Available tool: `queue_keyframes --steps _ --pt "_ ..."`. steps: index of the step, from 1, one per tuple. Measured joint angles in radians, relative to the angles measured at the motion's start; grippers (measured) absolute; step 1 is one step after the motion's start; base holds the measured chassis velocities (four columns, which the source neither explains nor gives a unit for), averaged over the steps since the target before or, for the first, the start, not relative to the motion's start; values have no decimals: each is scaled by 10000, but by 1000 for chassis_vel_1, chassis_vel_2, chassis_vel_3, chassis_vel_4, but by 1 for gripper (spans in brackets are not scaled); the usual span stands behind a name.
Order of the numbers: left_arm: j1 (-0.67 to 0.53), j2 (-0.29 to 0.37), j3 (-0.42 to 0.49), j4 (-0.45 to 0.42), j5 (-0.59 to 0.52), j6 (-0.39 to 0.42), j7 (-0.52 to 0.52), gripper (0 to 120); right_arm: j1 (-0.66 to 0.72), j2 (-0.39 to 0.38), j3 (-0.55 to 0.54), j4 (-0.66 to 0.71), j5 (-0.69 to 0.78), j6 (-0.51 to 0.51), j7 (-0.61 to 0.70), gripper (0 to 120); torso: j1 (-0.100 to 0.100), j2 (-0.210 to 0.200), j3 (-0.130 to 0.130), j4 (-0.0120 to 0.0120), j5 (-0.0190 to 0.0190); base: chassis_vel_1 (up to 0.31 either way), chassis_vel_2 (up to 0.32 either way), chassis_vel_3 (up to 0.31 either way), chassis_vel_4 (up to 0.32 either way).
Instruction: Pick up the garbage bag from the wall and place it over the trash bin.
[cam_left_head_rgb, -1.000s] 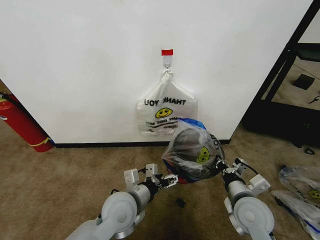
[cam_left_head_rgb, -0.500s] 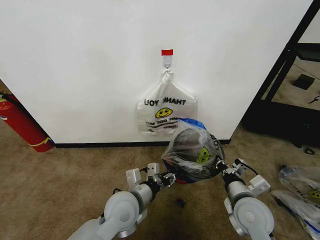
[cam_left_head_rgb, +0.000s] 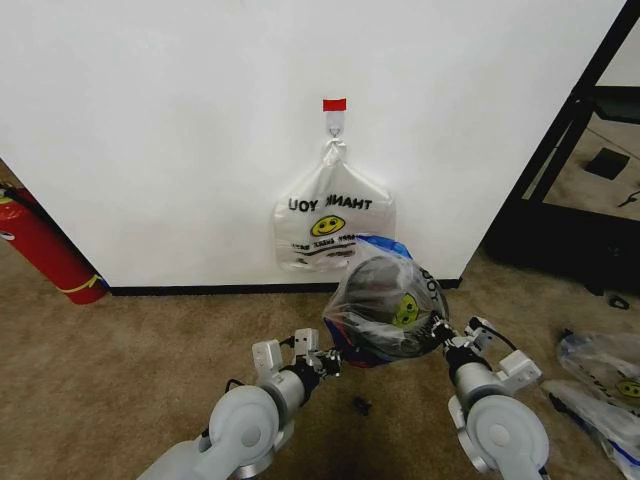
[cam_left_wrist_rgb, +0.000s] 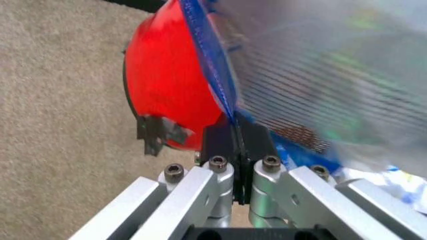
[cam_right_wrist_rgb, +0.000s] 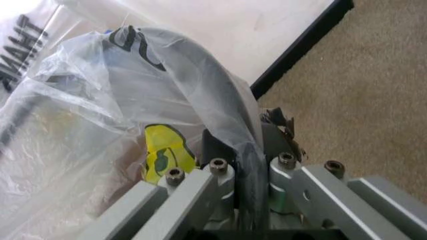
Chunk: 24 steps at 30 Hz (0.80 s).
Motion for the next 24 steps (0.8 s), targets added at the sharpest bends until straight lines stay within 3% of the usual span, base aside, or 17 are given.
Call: queue_keyframes --steps 24 --pt "-331 -546 383 972 825 -30 32 0 -167 -43 105 227 157 -87 71 0 0 0 0 0 0 0 0 0 0"
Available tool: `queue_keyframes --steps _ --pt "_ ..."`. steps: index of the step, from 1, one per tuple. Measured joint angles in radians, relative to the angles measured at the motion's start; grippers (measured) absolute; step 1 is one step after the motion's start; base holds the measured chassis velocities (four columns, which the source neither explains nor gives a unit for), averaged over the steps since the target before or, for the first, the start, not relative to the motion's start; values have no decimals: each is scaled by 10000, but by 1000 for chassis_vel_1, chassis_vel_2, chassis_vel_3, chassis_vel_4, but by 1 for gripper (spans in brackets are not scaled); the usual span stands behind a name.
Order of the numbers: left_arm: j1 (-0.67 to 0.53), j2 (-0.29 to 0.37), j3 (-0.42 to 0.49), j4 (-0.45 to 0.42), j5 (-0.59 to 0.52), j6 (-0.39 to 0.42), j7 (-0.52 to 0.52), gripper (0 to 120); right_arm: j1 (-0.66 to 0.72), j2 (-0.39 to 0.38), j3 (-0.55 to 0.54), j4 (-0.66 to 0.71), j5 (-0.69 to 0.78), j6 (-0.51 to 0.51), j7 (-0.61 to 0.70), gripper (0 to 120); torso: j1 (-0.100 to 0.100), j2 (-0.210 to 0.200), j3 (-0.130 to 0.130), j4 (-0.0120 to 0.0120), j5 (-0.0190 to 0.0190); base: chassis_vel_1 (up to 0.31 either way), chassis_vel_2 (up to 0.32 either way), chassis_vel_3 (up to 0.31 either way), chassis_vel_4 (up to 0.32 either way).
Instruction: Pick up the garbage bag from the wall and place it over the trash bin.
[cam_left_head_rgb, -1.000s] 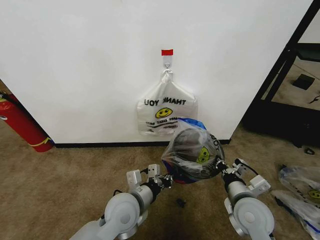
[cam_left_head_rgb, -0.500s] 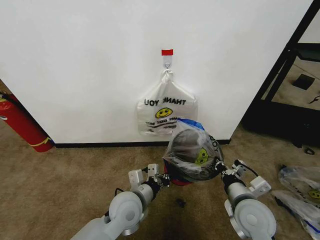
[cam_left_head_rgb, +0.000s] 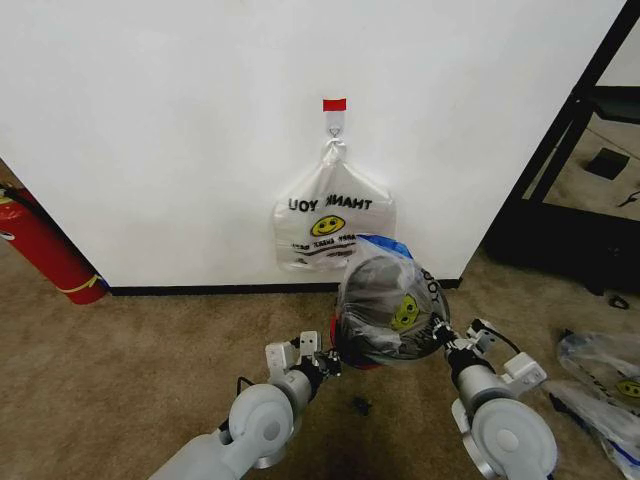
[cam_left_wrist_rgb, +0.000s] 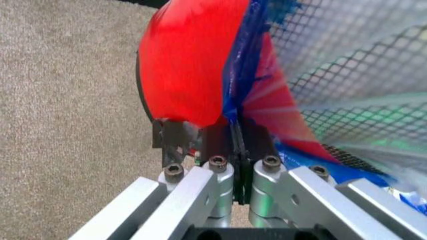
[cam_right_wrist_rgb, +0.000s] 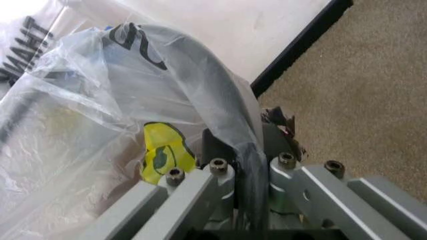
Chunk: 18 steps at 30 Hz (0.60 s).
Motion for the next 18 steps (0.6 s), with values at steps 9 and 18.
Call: queue_keyframes --steps 9,18 --pt "601 643 -341 -801 363 935 -46 16 46 11 -9 -162 -98 13 -27 0 0 0 0 0 -1 0 0 0 0" --pt "1234 1942 -767 -2132 823 1145 57 51 173 23 -76 -396 -271 54 -86 0 0 0 0 0 0 0 0 0 0"
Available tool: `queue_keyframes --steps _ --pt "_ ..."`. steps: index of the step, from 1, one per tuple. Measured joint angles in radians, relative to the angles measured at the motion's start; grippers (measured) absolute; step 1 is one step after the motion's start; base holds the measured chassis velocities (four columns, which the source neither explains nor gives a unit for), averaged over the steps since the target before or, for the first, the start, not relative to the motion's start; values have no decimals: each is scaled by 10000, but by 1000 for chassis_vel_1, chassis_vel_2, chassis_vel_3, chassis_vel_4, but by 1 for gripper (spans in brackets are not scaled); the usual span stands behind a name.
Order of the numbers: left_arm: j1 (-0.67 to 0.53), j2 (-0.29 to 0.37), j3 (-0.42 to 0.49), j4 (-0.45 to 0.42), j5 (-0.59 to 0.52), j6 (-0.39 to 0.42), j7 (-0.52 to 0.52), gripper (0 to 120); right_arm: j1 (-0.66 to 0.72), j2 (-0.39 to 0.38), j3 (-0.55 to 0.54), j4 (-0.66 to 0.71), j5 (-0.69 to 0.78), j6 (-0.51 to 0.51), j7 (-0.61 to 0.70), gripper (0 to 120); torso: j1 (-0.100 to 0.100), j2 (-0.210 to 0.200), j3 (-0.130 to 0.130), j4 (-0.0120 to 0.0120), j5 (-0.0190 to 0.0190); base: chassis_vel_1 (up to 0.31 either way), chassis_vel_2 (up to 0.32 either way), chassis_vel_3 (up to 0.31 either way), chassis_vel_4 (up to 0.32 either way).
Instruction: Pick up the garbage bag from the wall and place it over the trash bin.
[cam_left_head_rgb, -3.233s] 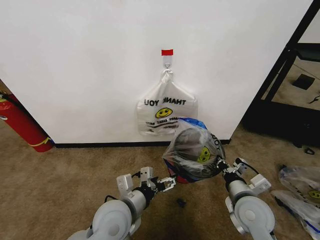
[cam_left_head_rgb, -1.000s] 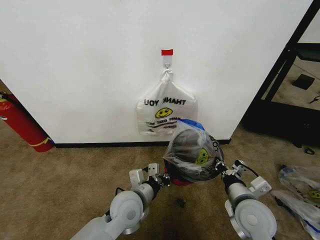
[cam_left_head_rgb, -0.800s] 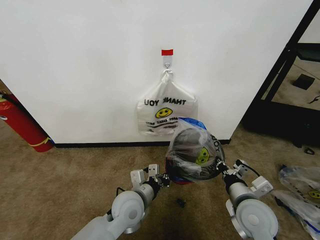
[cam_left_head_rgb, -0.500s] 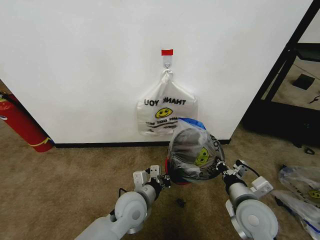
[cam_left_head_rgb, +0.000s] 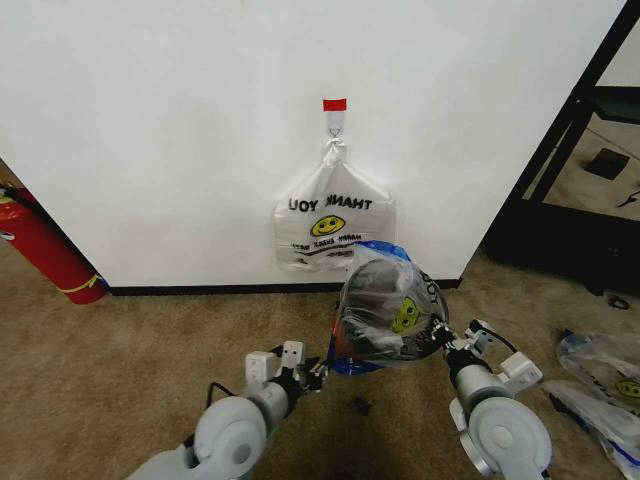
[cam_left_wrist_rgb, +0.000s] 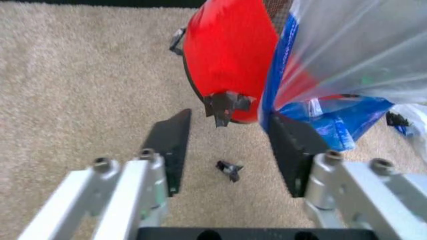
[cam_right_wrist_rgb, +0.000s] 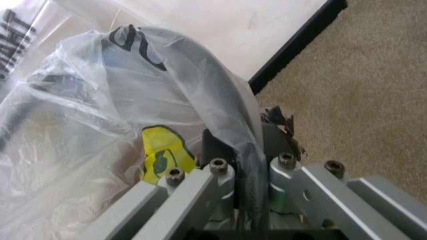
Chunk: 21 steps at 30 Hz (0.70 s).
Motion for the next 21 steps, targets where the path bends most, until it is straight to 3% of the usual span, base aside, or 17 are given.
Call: queue_keyframes --steps 6,12,16,21 --pt "158 16 -23 -332 77 -330 1 69 -35 43 -55 -7 -79 17 -55 0 0 0 0 0 -1 0 0 0 0" --pt "193 9 -215 -665 -73 -949 4 95 -72 19 -41 6 -135 22 -69 0 0 0 0 0 -1 0 0 0 0" --pt "45 167 -531 -907 -247 -1150 -101 100 -112 -17 -16 31 -223 28 -133 0 0 0 0 2 -2 0 0 0 0" --pt "-1364 644 -984 -1120 -1313 -1215 -96 100 -350 -93 -361 40 -874 161 -444 0 0 0 0 -4 -1 0 0 0 0"
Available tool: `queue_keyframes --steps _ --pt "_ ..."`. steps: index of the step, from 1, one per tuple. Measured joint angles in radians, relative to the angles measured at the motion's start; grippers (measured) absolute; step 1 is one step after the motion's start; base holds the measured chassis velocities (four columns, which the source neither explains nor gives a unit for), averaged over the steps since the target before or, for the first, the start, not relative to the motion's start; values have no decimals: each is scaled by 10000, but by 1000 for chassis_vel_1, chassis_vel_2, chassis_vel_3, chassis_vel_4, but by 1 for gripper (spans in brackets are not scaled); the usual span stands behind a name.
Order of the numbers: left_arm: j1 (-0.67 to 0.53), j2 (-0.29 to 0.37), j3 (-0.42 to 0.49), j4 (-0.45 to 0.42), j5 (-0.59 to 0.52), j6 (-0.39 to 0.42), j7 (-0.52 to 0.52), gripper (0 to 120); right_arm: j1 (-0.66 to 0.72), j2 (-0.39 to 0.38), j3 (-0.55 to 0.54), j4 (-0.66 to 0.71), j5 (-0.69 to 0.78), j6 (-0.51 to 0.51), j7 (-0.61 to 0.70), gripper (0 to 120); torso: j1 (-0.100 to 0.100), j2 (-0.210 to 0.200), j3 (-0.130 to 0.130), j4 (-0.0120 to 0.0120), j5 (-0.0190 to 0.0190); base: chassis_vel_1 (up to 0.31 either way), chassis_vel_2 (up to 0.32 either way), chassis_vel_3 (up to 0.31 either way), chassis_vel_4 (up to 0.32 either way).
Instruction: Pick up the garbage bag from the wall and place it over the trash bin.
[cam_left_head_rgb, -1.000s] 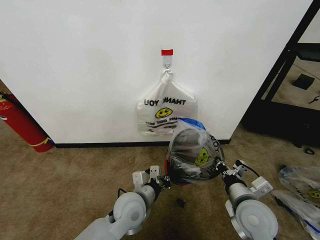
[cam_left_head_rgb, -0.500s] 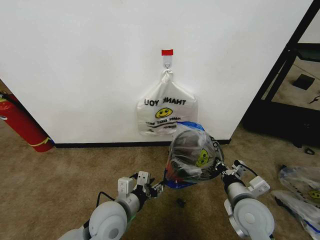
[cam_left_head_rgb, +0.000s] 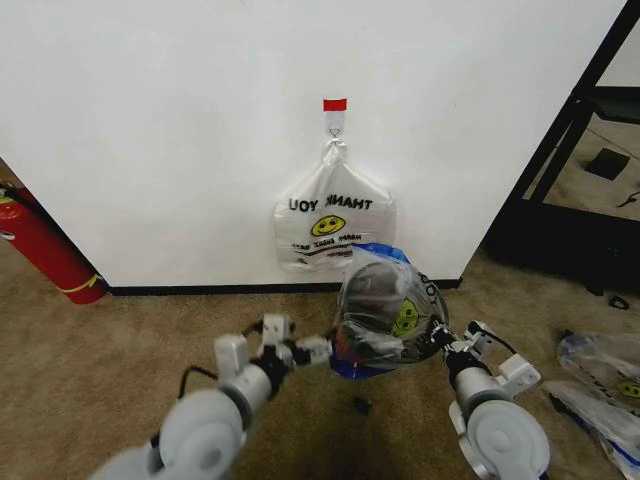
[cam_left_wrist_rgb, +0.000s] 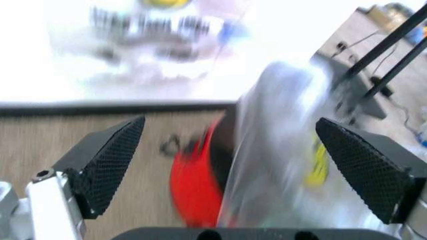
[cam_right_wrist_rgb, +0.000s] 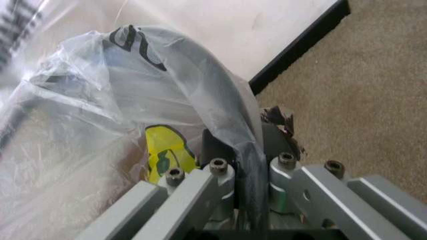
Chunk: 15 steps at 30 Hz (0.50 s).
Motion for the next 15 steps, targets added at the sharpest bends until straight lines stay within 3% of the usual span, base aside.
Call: queue_keyframes --steps 4,7,9,11,15 --pt "-1393 160 670 278 -505 294 57 100 -16 -7 -373 -98 -387 47 -117 0 0 0 0 12 0 0 0 0 0" --pt "-3039 -202 1313 952 -1547 901 -196 100 -82 14 -547 -187 -733 79 -233 0 0 0 0 2 2 0 0 0 0" --pt "-3092 -219 1341 980 -1589 921 -214 100 -87 14 -557 -193 -755 81 -240 0 1 0 1 2 2 0 0 0 0" --pt "-4661 -778 2309 1973 -2535 1348 -535 100 -151 -22 -643 -225 -978 97 -322 0 1 0 1 1 0 0 0 0 0" --pt "-6429 -1487 3500 3288 -3326 1937 -722 100 -222 -96 -695 -230 -1187 125 -404 0 1 0 2 2 2 0 0 0 0"
